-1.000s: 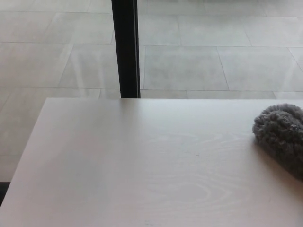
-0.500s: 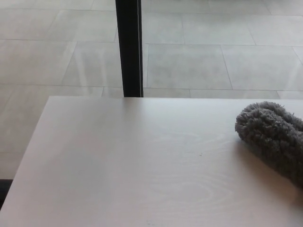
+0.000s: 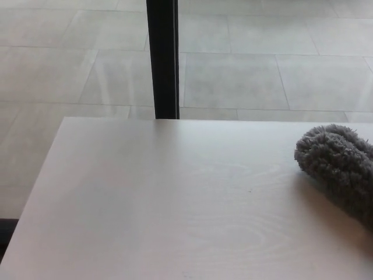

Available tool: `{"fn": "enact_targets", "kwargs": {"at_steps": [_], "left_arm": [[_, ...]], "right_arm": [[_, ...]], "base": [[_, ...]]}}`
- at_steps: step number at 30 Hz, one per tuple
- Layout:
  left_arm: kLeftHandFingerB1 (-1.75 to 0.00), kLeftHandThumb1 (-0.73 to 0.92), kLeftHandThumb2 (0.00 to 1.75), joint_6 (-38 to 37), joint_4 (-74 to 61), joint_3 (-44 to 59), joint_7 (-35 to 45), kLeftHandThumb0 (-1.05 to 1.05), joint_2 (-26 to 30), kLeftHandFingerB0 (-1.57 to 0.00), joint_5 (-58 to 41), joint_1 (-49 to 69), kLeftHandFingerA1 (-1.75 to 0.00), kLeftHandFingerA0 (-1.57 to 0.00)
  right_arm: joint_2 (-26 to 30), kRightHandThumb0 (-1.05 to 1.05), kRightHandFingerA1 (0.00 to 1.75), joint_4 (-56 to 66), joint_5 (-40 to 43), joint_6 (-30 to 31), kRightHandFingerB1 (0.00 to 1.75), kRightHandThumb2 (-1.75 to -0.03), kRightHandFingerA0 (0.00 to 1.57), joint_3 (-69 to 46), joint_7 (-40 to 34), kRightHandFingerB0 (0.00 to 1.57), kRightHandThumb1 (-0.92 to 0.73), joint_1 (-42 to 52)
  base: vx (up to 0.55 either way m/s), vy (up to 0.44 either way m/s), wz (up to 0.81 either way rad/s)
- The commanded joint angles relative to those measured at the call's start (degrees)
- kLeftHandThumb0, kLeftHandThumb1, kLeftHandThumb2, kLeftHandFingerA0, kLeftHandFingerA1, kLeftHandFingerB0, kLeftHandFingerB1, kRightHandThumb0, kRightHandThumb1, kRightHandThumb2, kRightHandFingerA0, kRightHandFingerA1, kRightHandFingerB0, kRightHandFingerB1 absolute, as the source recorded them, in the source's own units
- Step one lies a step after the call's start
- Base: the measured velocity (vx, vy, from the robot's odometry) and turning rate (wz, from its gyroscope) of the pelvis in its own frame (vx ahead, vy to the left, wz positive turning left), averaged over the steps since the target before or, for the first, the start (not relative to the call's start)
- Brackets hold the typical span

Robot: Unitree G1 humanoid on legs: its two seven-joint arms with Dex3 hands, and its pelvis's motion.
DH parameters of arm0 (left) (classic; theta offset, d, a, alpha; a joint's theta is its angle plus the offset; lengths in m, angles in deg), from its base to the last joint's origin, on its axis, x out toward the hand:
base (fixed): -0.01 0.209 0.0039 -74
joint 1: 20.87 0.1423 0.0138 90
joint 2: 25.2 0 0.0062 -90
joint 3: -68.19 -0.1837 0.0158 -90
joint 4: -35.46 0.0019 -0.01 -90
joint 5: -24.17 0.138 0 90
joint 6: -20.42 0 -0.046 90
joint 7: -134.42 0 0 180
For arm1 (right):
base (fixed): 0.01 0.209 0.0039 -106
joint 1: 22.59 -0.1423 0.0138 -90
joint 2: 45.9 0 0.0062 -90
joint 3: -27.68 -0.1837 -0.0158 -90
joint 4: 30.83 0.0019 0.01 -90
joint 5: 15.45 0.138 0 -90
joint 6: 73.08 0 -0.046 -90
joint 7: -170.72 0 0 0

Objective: The robot uses its right hand to pick up the duster kept in the middle of the desk and use it to wipe the desk by swiping its surface twice

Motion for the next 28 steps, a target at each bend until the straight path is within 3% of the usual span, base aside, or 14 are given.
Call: {"fn": "enact_targets", "kwargs": {"at_steps": [1, 3, 4, 5, 6, 8, 10, 12, 14, 15, 20, 24, 27, 28], "left_arm": [[-1.17, -0.22, 1.48, -0.71, 0.16, 1.19, 1.99, -0.64, 1.09, -0.89, -1.27, 0.14, -1.2, -0.92], [-1.17, -0.22, 1.48, -0.29, -0.05, 1.04, 1.7, -0.64, 1.12, -0.89, -1.07, -0.1, -1.2, -0.92], [-1.16, -0.18, 1.43, -0.7, -0.1, 0.24, 1.0, -0.71, 1.14, -0.83, -0.14, -0.13, -1.21, -0.91], [-1.18, -0.11, 1.35, -1.73, -0.34, -0.67, 0.57, -0.78, 1.22, -0.94, 0.87, 0.07, -1.17, -0.93], [-1.18, -0.14, 1.4, -2.11, -0.72, -1.21, 0.48, -0.8, 1.21, -1.16, 1.36, 0.15, -1.18, -0.95], [-1.18, -0.14, 1.4, -2.09, -0.77, -1.33, 0.47, -0.8, 1.31, -1.16, 1.4, 0.14, -1.18, -0.95], [-1.17, -0.03, 1.37, -1.48, -1.3, -2.92, -0.45, -1.05, 1.45, -1.08, 2.89, -0.34, -1.13, -1.01], [-1.14, 0.01, 1.33, -1.61, -0.99, -2.95, -0.24, -1.05, 1.51, -0.95, 2.68, -0.34, -1.15, -0.94], [-1.13, 0.01, 1.31, -1.53, -0.55, -2.75, -0.49, -1.05, 1.77, -0.95, 2.5, -0.4, -1.15, -0.98], [-1.17, 0.01, 1.36, -1.49, -0.64, -2.4, -0.49, -1.05, 1.68, -1.01, 2.08, -0.36, -1.17, -0.98], [-1.19, 0.02, 1.39, -0.62, -0.39, -1.18, -1.04, -1.02, 1.45, -0.9, 0.8, -0.31, -1.18, -0.93], [-1.18, 0.0, 1.34, -0.79, 0.05, -0.95, -0.76, -1.05, 1.31, -0.9, 0.58, -0.34, -1.17, -0.95], [-1.18, -0.08, 1.33, 0.0, 0.09, 1.04, -0.77, -0.84, 0.8, -0.87, -1.51, -0.64, -1.22, -0.93], [-1.19, -0.05, 1.31, 0.21, 0.2, 1.19, -0.69, -0.83, 0.75, -0.88, -1.68, -0.75, -1.21, -0.91]], "right_arm": [[7.37, -1.03, 0.35, 19.48, 11.75, 6.87, 0.0, -0.99, 0.0, -16.79, 12.9, 0.0, -0.71, 13.26], [8.64, -1.03, 0.35, 23.05, 13.81, 6.73, 0.0, -0.99, 0.0, -22.42, 14.23, 0.0, -0.71, 17.09], [8.05, -1.05, 0.0, 26.43, 17.82, 6.22, 0.0, -0.62, 0.0, -30.41, 15.48, 0.0, -0.74, 21.63], [6.96, -1.05, 0.53, 26.58, 20.29, 4.87, 0.31, -1.0, 0.0, -35.34, 14.89, 0.0, -0.58, 23.79], [4.16, -0.96, 0.46, 26.79, 26.88, 5.79, 0.3, -0.87, 0.0, -44.41, 16.96, 0.0, -0.55, 26.3], [3.51, -0.96, 0.46, 27.2, 27.49, 5.98, 0.3, -0.87, 0.0, -45.66, 17.48, 0.0, -0.55, 26.79], [-3.14, -0.6, 0.47, 24.33, 33.88, 7.5, 0.62, -0.58, 0.0, -58.95, 9.78, 0.01, -0.57, 27.31], [-5.72, -0.38, 0.66, 18.38, 35.17, 4.76, 0.55, -1.01, 0.14, -64.32, 1.29, 0.0, -0.49, 26.98], [-5.2, -0.38, 0.65, 13.39, 34.33, 2.98, 0.55, -1.02, 0.13, -64.41, -1.79, 0.0, -0.5, 26.82], [-5.38, -0.48, 0.93, 10.55, 36.7, 2.42, 0.63, -0.56, 0.0, -66.66, -2.0, 0.02, -0.63, 26.04], [-7.43, -0.4, 1.11, -3.27, 48.58, -3.22, 0.67, -0.52, 0.0, -76.8, -2.59, 0.0, -0.69, 23.19], [-9.65, -0.42, 1.1, -11.62, 60.47, -7.67, 0.42, -0.55, 0.0, -87.85, -1.95, 0.01, -0.76, 20.17], [-10.66, -0.69, 0.63, -16.03, 62.46, -10.64, 0.51, -0.61, 0.0, -89.63, 1.09, 0.0, -0.69, 20.91], [-10.42, -0.8, 0.51, -18.34, 62.04, -11.96, 0.39, -0.91, 0.0, -89.0, 3.45, 0.0, -0.53, 21.53]], "base": [[0.0, 0.0, 0.0], [0.0, 0.0, 0.0], [0.0, 0.0, 0.0], [0.0, 0.0, 0.0], [0.0, 0.0, 0.0], [0.0, 0.0, 0.0], [0.0, 0.0, 0.0], [0.0, 0.0, 0.0], [0.0, 0.0, 0.0], [0.0, 0.0, 0.0], [0.0, 0.0, 0.0], [0.0, 0.0, 0.0], [0.0, 0.0, 0.0], [0.0, 0.0, 0.0]]}}
